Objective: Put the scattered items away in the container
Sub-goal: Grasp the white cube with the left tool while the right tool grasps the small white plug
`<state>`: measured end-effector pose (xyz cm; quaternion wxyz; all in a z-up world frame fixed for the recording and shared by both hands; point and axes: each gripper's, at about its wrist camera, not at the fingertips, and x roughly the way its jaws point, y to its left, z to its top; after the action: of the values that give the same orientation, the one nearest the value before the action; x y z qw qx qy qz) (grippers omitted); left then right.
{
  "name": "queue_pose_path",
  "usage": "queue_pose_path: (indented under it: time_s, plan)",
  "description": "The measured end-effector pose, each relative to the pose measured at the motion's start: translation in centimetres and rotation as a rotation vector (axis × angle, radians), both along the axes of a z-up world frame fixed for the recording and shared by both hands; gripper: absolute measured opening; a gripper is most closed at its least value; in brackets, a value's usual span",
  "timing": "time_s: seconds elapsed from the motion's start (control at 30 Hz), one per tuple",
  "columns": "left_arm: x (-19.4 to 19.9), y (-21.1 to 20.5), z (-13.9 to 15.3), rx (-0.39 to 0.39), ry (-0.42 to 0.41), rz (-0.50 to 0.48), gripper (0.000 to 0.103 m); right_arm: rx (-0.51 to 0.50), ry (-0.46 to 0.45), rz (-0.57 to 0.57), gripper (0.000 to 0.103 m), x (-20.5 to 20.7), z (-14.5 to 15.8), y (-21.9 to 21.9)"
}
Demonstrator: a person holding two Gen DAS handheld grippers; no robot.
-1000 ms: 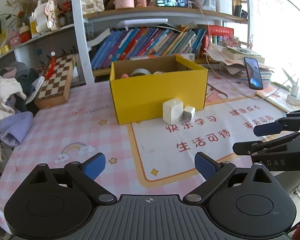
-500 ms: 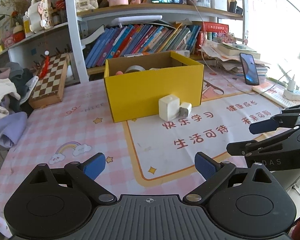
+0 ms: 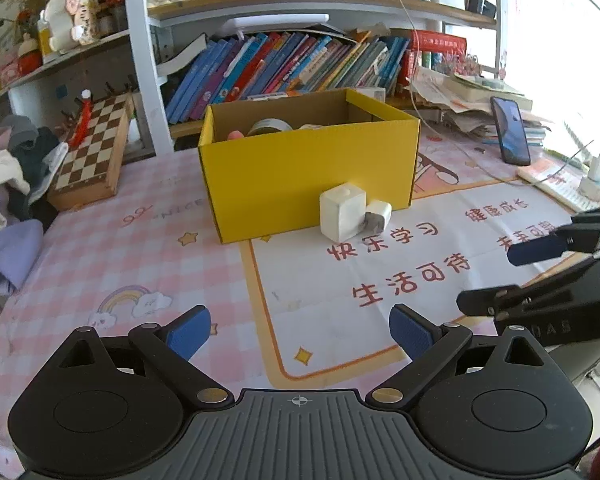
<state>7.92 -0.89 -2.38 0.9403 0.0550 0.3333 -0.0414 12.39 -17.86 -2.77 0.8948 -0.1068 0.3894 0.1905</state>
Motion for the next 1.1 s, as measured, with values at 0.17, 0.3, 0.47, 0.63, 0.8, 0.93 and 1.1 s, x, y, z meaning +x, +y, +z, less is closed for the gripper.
queue_pose_path:
  time_s: [0.17,0.3,0.47,0.63,0.8,0.93,1.1]
  plan:
    - [1.6,-0.1,-0.5,-0.007,0.035,0.002,0.098,-0.001,0.025,0.021,0.066,1.9,-0.5,0.0]
    - [3.0,-0.3,-0.6,-0.013,0.038,0.003,0.098,0.001,0.027,0.039,0.066,3.5,-0.6,0.0]
    - [4.7,-0.5,-0.7,-0.019,0.041,0.016,0.098,0.011,0.031,0.055,0.066,5.6,-0.7,-0.1]
    - [6.3,-0.7,-1.0,-0.024,0.054,0.035,0.097,0.016,0.042,0.085,0.065,7.6,-1.1,-0.1]
    - [8.2,-1.1,-1.0,-0.028,0.038,0.021,0.094,0.032,0.055,0.104,0.058,9.6,-1.4,-0.1]
    - [9.6,-1.3,-0.8,-0.038,0.039,0.011,0.089,0.050,0.062,0.118,0.055,11.0,-1.7,0.2]
    - [11.6,-1.3,-1.1,-0.065,0.065,0.008,0.080,0.079,0.085,0.107,0.052,12.4,-2.1,-0.2]
